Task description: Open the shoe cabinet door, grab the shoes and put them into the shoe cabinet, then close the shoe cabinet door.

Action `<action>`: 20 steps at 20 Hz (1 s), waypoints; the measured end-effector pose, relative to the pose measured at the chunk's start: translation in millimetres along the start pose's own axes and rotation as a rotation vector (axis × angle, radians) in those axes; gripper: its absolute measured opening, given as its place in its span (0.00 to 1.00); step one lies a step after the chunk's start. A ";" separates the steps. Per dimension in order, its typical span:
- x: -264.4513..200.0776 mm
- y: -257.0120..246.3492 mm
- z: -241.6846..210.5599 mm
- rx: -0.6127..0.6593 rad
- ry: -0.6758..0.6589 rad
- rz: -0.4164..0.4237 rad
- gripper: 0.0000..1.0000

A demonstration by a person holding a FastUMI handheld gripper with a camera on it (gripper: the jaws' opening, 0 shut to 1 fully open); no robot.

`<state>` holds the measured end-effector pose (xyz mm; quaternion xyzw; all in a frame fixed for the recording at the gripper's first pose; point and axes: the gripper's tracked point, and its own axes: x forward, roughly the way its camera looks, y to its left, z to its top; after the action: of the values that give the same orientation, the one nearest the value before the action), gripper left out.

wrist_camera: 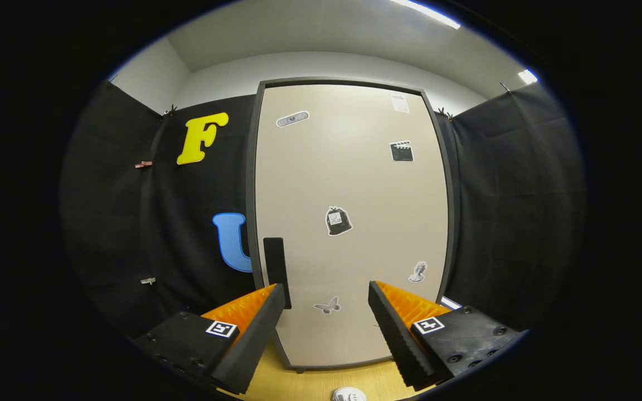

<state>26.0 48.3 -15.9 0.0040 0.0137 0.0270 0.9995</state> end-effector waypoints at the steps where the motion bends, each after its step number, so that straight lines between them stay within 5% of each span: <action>1: 1.1 1.5 -0.5 0.001 0.001 0.001 0.99; 17: 69.6 53.9 -36.2 0.023 0.033 0.022 0.98; 20: 89.6 60.6 -43.4 0.023 0.033 0.019 0.92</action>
<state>111.0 114.0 -61.2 0.0153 0.0304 0.0363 0.9988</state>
